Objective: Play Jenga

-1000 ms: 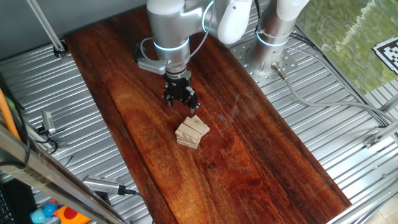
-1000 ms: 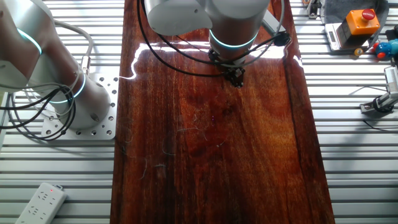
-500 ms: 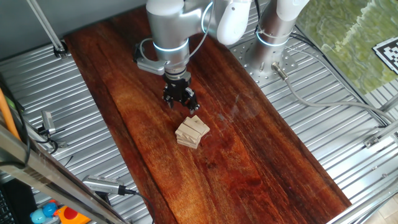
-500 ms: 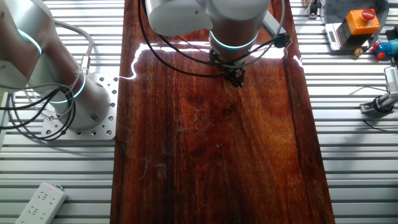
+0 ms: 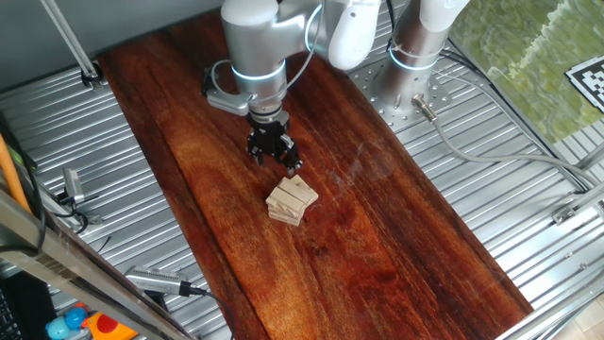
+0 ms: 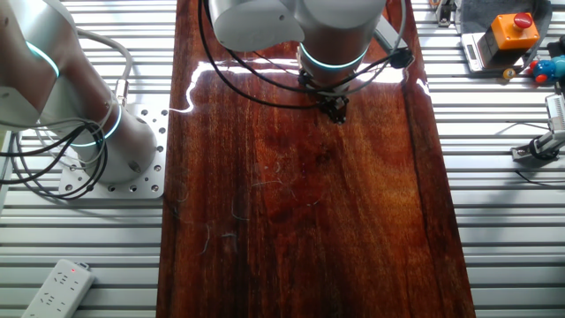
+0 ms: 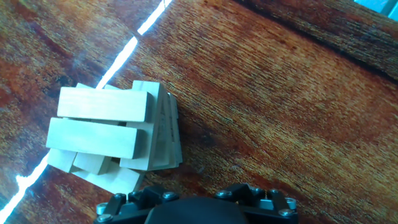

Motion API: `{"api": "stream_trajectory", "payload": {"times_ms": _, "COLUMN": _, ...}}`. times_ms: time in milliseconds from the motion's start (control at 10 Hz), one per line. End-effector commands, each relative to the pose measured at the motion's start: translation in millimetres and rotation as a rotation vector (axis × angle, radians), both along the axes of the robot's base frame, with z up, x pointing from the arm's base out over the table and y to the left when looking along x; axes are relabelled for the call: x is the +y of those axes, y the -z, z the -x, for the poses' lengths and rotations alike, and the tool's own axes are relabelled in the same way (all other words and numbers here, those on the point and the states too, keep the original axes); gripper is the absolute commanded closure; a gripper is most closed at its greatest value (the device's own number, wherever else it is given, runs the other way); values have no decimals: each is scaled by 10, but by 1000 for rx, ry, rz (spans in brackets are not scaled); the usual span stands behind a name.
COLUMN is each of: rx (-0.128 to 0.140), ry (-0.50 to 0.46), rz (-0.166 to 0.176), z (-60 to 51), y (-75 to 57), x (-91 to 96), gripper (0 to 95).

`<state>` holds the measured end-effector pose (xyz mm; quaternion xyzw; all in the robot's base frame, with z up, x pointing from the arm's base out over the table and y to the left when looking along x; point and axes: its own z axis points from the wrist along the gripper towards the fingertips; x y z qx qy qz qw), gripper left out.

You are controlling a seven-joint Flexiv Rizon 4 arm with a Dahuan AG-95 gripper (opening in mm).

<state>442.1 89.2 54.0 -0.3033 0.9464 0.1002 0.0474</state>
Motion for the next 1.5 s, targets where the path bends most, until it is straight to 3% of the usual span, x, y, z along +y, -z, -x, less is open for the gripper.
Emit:
{"api": "stream_trajectory", "payload": {"times_ms": 100, "rx": 2, "ry": 11, "rz": -2, "z": -7, "y": -2, "x": 16, "gripper": 190}}
{"api": "stream_trajectory", "payload": {"times_ms": 500, "rx": 3, "ry": 25, "rz": -4, "z": -12, "y": 15, "x": 45, "gripper": 190}}
{"api": "stream_trajectory", "payload": {"times_ms": 1500, "rx": 3, "ry": 49, "rz": -9, "z": 103, "y": 30, "x": 48, "gripper": 190}}
